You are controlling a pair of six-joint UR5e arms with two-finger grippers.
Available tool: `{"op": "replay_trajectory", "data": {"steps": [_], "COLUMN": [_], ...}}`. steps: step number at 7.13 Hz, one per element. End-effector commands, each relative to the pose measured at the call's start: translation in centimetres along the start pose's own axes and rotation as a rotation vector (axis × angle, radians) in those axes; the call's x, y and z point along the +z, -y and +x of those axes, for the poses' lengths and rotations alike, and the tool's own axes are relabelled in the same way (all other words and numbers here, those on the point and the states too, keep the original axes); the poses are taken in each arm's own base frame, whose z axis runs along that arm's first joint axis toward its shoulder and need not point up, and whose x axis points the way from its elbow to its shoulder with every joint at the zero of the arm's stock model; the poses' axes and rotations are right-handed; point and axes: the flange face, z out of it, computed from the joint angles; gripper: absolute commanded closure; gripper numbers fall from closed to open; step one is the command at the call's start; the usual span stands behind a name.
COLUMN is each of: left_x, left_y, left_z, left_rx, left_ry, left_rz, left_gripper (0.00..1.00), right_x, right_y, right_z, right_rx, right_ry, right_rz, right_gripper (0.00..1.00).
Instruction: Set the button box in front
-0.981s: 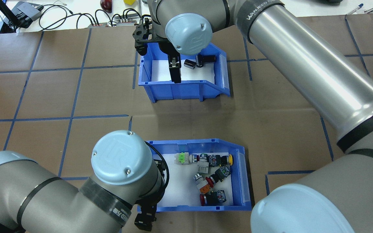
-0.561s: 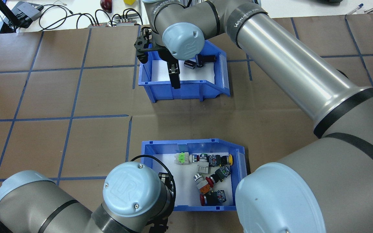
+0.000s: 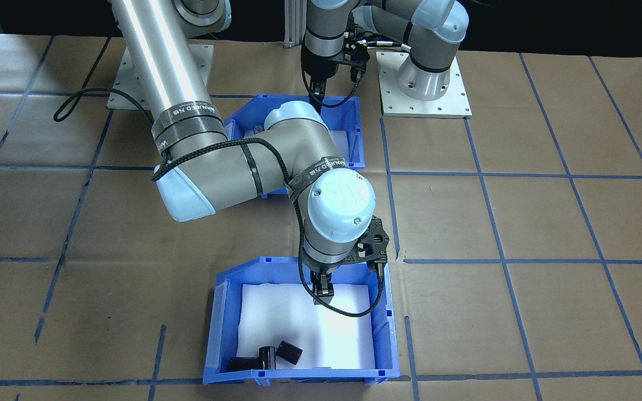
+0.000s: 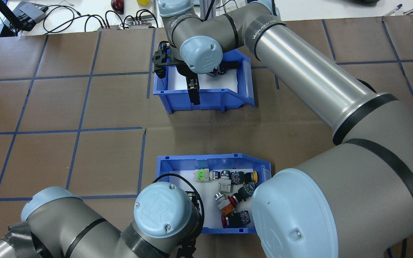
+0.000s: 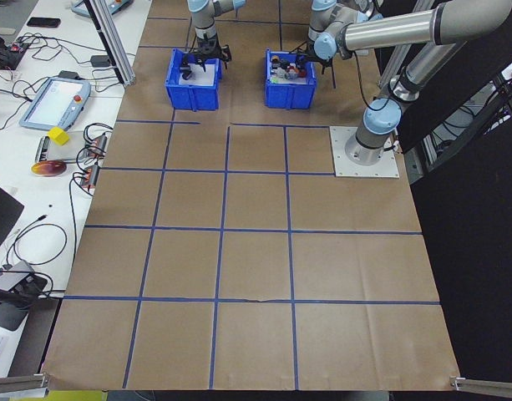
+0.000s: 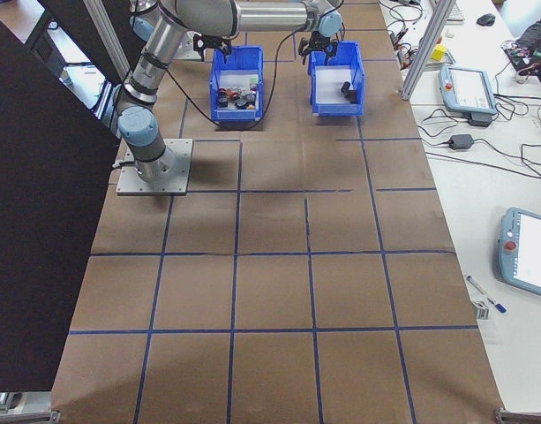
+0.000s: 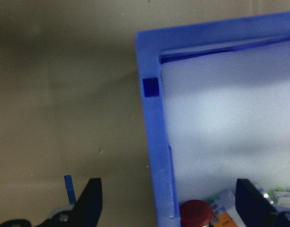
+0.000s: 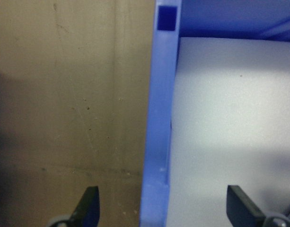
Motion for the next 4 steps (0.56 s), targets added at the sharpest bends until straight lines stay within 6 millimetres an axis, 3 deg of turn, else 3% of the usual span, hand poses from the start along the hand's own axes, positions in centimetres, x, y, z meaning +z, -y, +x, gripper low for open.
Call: {"op": "replay_trajectory", "data": {"steps": [1, 2, 3, 4], "left_x": [2.0, 1.9, 2.1, 2.3], "left_y": [-1.0, -1.2, -1.5, -1.8], "left_z": [-0.1, 0.1, 0.3, 0.1], "left_rx": [0.01, -0.001, -0.028, -0.025], "left_ry": [0.026, 0.004, -0.008, 0.012], "left_rz": [-0.001, -0.015, -0.026, -0.048], "left_gripper": [0.12, 0.27, 0.37, 0.46], "right_x": [0.1, -0.1, -0.5, -1.8], "right_y": [0.5, 0.5, 0.5, 0.4], "right_z": [-0.1, -0.1, -0.2, -0.4], "right_rx": [-0.005, -0.005, -0.004, -0.003], "right_ry": [-0.004, -0.008, -0.013, -0.035], "right_rz": [0.0, 0.002, 0.005, 0.012], "right_gripper": [0.63, 0.84, 0.94, 0.95]}}
